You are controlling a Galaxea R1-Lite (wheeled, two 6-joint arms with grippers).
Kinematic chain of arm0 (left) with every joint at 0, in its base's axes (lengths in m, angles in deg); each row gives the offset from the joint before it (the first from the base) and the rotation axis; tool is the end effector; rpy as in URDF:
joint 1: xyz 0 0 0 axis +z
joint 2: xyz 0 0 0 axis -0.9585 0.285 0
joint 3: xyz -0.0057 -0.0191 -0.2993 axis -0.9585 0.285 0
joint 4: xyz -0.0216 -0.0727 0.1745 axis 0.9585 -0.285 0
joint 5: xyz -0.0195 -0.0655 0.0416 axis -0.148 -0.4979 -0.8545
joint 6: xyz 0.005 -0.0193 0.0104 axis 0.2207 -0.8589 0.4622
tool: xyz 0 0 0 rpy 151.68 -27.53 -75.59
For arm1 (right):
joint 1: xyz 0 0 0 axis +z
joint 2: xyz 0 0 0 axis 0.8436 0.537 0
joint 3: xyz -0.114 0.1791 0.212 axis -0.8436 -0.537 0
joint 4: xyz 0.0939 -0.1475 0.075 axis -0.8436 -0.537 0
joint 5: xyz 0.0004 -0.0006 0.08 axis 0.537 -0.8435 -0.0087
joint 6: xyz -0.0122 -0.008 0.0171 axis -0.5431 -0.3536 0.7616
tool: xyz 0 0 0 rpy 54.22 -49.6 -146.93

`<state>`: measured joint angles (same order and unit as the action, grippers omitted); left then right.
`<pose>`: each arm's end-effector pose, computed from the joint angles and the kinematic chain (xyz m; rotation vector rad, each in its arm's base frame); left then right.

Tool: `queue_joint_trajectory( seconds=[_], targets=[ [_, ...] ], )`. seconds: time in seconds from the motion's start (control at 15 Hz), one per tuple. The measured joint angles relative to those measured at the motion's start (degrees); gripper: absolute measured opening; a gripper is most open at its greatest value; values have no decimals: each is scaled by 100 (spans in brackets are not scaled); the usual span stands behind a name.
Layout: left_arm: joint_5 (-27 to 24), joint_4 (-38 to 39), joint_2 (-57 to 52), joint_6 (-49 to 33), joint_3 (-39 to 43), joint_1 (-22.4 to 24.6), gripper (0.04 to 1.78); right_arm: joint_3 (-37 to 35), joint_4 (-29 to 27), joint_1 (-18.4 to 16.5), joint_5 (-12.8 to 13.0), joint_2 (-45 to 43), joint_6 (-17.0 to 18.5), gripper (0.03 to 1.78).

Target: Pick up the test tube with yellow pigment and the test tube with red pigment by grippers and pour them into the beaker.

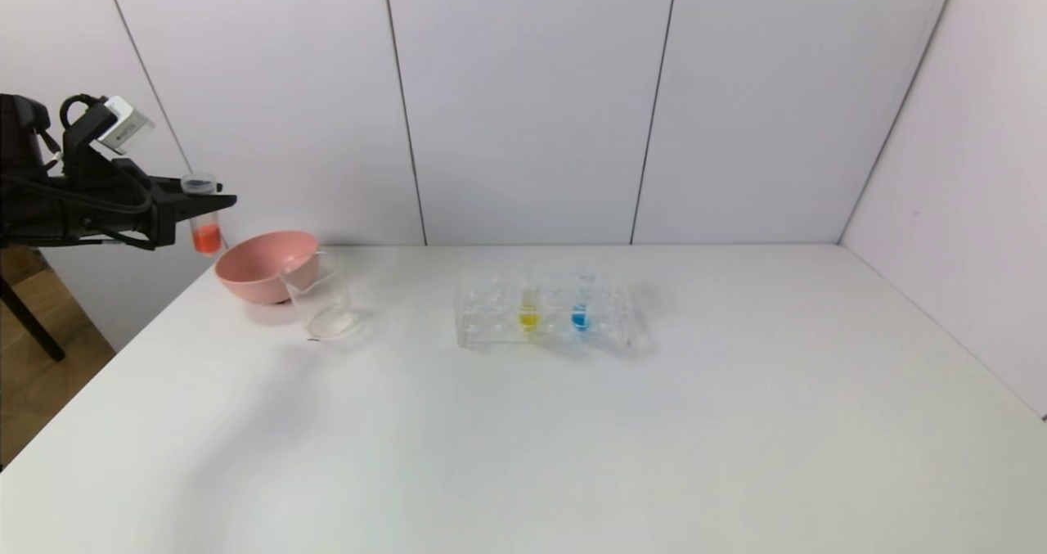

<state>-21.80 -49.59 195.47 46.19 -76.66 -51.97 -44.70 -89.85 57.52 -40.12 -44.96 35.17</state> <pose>0.3577 0.1225 0.2335 0.3675 0.1358 -0.5384 -0.0230 -0.0001 0.0756 0.0029 0.0016 -0.0048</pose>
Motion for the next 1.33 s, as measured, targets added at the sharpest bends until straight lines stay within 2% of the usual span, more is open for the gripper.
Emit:
queue_joint_trajectory(
  seconds=[0.4, 0.73, 0.93, 1.13, 1.33],
  targets=[
    [30, -885, -83, 857, -17, 38, 47, 0, 2, 0, 0, 0, -2, 11],
    [121, -1044, -89, 1213, -129, 46, 47, 0, 0, 0, -2, 0, -2, 11],
    [151, -1389, -85, 1507, -160, 68, 48, 0, 2, 0, 0, 0, 0, 11],
    [149, -1907, -74, 1919, -295, 146, 47, 0, 0, 0, -2, 0, 0, 11],
    [151, -2800, 29, 2610, -783, 138, 48, 0, 0, 0, 0, 0, 2, 11]
  ],
)
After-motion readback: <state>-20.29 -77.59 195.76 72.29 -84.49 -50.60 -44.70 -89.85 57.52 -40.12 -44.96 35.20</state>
